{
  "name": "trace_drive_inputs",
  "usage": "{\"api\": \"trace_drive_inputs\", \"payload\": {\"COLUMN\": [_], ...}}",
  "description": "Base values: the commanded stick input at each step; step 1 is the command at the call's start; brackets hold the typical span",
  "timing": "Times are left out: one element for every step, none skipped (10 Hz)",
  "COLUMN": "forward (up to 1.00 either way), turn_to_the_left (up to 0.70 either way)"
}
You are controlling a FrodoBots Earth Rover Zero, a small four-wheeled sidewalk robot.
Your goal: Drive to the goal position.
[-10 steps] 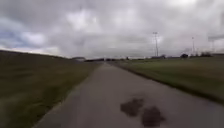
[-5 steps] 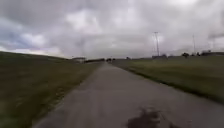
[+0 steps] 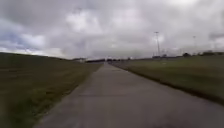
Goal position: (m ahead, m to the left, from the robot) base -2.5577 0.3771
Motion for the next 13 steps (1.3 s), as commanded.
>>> {"api": "trace_drive_inputs", "payload": {"forward": [1.0, 1.0, 1.0, 1.0, 1.0, 0.94, 0.67, 0.09, 0.09, 0.09, 0.09, 0.09, 0.09], "turn_to_the_left": [0.01, 0.01, 0.01, 0.01, 0.01, 0.01, 0.01, -0.09, -0.17, -0.17, -0.17, -0.17, -0.18]}}
